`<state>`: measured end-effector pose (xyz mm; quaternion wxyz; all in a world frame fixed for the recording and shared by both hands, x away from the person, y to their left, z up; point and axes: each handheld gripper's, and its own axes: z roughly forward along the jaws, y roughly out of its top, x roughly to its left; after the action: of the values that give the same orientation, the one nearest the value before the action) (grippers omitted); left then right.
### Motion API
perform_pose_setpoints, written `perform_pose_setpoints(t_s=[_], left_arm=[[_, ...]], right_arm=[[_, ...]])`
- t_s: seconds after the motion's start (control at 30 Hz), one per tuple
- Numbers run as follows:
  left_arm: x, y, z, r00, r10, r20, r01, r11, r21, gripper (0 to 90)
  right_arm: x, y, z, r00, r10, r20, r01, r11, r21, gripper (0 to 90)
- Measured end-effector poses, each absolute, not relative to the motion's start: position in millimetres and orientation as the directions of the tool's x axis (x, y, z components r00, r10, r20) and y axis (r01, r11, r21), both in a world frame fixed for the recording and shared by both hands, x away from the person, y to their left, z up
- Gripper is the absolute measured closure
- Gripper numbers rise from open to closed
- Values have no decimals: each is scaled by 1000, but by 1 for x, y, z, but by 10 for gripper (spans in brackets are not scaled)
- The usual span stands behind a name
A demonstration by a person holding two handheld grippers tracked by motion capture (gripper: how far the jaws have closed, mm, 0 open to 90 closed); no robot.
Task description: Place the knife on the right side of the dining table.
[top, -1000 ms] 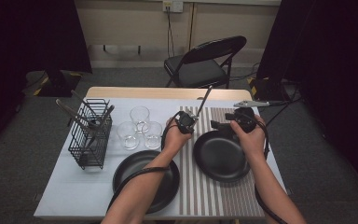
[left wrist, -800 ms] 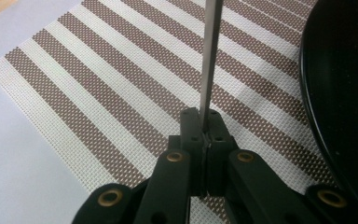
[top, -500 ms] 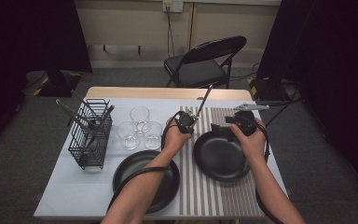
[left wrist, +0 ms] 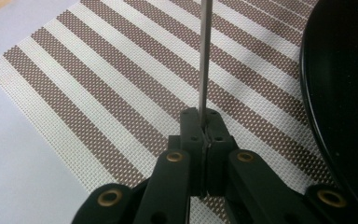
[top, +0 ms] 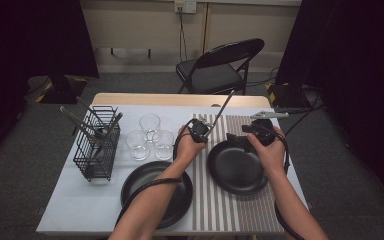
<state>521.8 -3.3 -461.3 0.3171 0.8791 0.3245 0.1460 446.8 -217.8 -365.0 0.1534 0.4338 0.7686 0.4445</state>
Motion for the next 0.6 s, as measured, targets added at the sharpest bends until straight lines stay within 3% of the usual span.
perform_pose_setpoints(t_s=[0.6], left_arm=[[521,-6,-461,753,655,62,470,-602,645,894]], right_arm=[[447,-221,-367,-573,805,156,536,223,814,225]])
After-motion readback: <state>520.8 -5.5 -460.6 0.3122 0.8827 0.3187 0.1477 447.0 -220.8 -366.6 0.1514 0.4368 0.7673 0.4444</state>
